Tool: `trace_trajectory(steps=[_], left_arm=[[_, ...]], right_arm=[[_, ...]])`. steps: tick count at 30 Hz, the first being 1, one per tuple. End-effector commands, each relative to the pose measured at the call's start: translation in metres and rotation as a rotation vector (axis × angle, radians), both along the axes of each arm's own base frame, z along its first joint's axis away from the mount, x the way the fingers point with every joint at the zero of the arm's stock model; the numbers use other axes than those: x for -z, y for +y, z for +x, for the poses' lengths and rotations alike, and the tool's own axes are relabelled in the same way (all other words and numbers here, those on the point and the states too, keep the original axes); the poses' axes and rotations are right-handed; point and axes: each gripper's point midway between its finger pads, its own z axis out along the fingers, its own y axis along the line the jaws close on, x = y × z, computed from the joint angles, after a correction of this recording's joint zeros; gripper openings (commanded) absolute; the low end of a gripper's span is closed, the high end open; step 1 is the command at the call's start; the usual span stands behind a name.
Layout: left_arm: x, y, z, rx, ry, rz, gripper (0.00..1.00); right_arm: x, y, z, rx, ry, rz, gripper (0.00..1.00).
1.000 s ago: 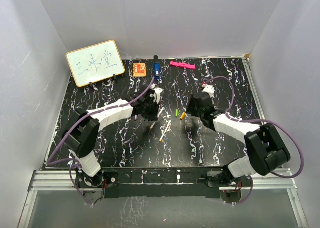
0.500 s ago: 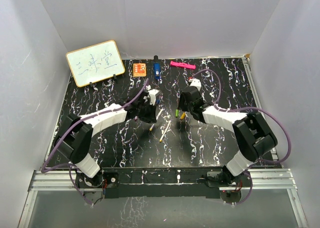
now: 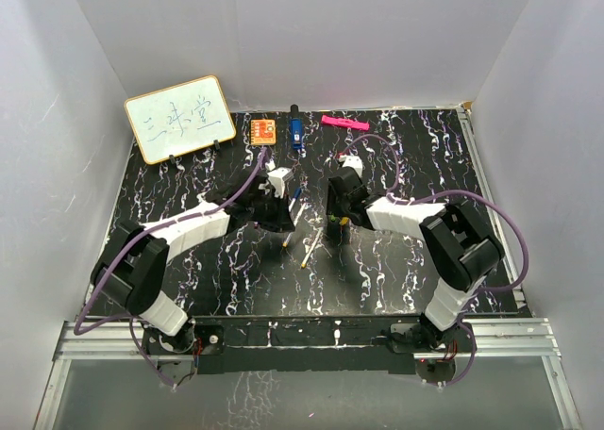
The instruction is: Insert the pens into the pen caps
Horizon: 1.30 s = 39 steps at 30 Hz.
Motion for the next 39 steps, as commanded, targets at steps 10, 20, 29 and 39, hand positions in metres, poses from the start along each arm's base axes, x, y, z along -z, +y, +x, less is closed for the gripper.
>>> trace_trajectory(steps=[10,20,29,39], left_arm=[[-0.028,-0.008,-0.004,0.041,-0.047,-0.116,0.0],[-0.024,-0.007,-0.002,0.024,-0.024,-0.103,0.0],[-0.022,-0.004,-0.001,0.013,-0.015,-0.098,0.0],[-0.022,-0.006,0.003,0.009,-0.006,-0.109,0.0]], right_arm=[[0.003,0.011,0.005,0.007,-0.008,-0.033,0.3],[0.012,0.011,-0.003,0.014,0.016,-0.067,0.29],[0.023,-0.002,-0.013,0.041,0.063,-0.129,0.29],[0.04,-0.018,-0.032,0.065,0.135,-0.195,0.05]])
